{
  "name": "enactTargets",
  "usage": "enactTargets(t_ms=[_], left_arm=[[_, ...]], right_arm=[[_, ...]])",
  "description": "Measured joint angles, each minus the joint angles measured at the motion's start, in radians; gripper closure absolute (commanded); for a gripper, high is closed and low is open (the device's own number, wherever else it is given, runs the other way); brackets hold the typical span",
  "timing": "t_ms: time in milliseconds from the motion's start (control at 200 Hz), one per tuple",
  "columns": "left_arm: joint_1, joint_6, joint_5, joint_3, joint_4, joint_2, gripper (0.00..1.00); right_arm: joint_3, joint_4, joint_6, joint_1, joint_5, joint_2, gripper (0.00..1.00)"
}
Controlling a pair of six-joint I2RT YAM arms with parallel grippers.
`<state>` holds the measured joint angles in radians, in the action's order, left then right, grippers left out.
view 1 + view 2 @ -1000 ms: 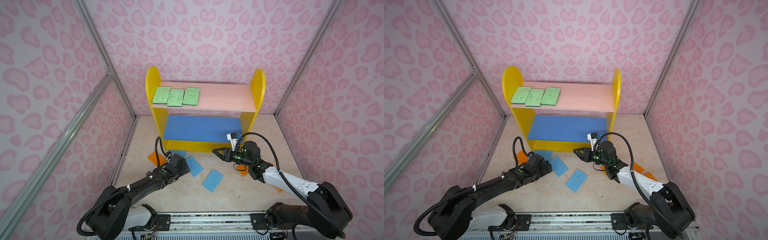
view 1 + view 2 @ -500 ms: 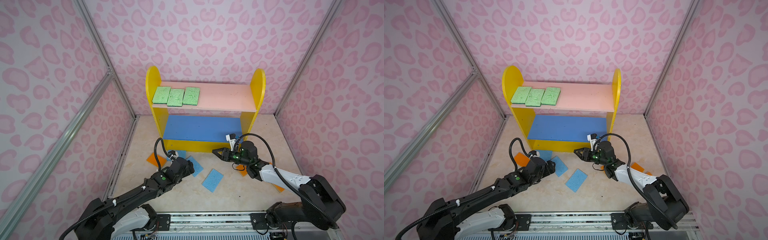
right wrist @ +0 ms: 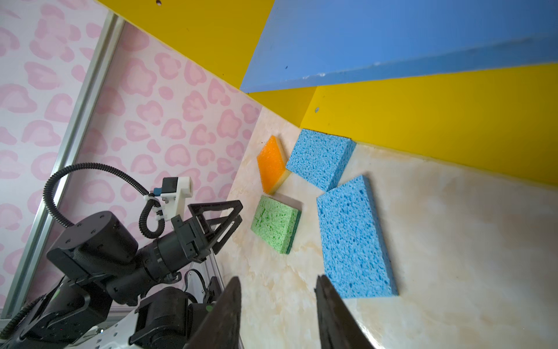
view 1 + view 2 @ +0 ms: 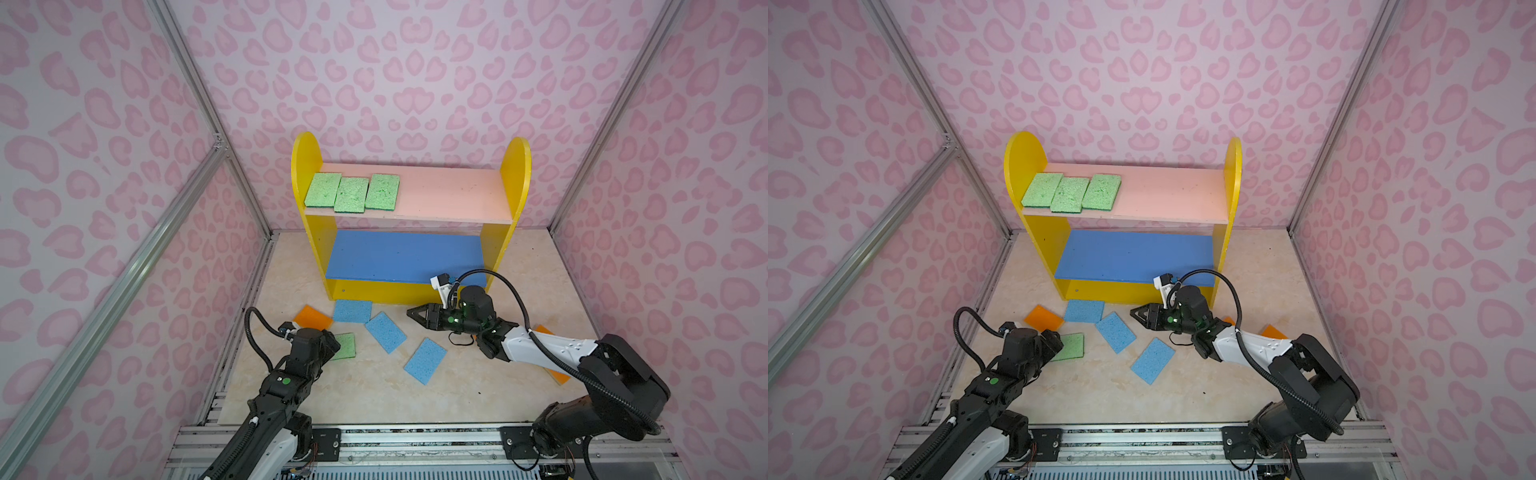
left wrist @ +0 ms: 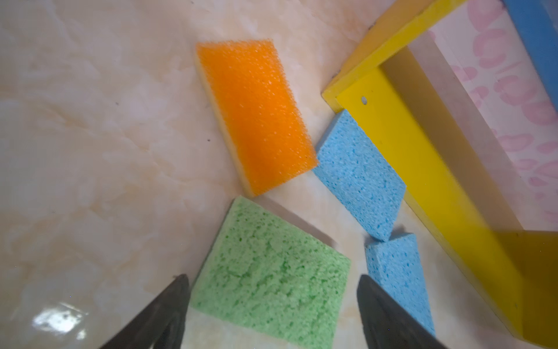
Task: Place and organize the cleaning sponges onto the shelf
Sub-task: 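Lower the right arm toward the table while the left gripper reaches a green sponge, then grasp the green sponge near the blue sponges with the left gripper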
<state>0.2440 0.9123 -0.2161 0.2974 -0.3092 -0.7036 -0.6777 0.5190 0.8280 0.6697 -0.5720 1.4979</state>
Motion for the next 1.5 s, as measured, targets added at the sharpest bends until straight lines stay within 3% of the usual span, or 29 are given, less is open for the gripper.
enactTargets(t_ms=[185,465,730,925,1045,1165,1385,1500], left_arm=[[-0.091,-0.025,0.054,-0.032,0.045,-0.055,0.13],[-0.079,-0.019,0.162,-0.115,0.212,-0.087,0.15],[0.164,0.095,0.188,-0.187,0.215,0.087,0.17],[0.363,0.165,0.145,-0.18,0.222,0.065,0.16],[0.393,0.148,0.121,-0.094,0.192,0.042,0.13],[0.35,0.064,0.101,-0.005,0.146,0.032,0.12],[0.096,-0.087,0.178,0.039,0.11,-0.064,0.11],[0.032,-0.141,0.214,0.045,0.115,-0.129,0.1]], right_arm=[[0.0,0.007,0.003,0.034,0.018,0.025,0.58],[-0.026,0.006,0.01,0.056,0.027,0.037,0.58],[-0.066,-0.051,0.008,0.069,0.04,0.045,0.58],[-0.091,-0.113,-0.01,0.064,0.048,0.043,0.58],[-0.096,-0.146,-0.019,0.053,0.055,0.033,0.58],[-0.1,-0.173,-0.024,0.049,0.06,0.018,0.58],[-0.096,-0.204,-0.031,0.055,0.071,0.002,0.58],[-0.09,-0.215,-0.032,0.055,0.072,0.002,0.58]])
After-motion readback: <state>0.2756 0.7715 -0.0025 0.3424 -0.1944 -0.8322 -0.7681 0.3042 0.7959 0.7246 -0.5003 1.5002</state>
